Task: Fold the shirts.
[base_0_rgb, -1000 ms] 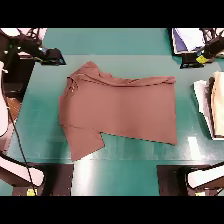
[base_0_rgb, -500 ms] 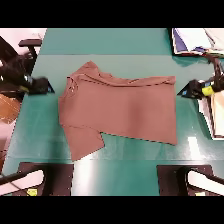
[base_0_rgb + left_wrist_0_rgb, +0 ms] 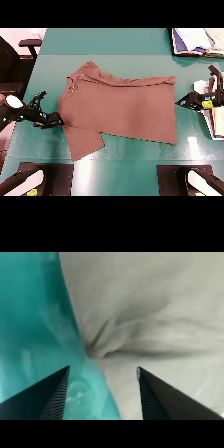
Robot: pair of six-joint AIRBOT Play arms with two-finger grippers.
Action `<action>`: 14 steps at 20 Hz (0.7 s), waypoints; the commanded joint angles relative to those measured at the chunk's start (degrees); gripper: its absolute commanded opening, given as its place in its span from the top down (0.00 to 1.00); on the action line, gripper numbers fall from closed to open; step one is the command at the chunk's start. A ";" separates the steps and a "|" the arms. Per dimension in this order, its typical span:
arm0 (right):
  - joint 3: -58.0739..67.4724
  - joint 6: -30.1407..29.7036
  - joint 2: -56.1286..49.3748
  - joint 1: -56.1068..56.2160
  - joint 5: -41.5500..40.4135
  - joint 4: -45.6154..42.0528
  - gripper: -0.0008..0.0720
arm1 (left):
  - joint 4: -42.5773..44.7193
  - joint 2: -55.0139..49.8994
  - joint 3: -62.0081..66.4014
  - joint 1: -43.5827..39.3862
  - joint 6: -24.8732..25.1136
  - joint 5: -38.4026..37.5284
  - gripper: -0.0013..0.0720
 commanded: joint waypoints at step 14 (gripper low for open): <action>-0.70 2.10 0.70 -0.04 4.11 -10.64 0.53 | -7.80 0.61 -3.41 0.04 5.09 4.46 0.95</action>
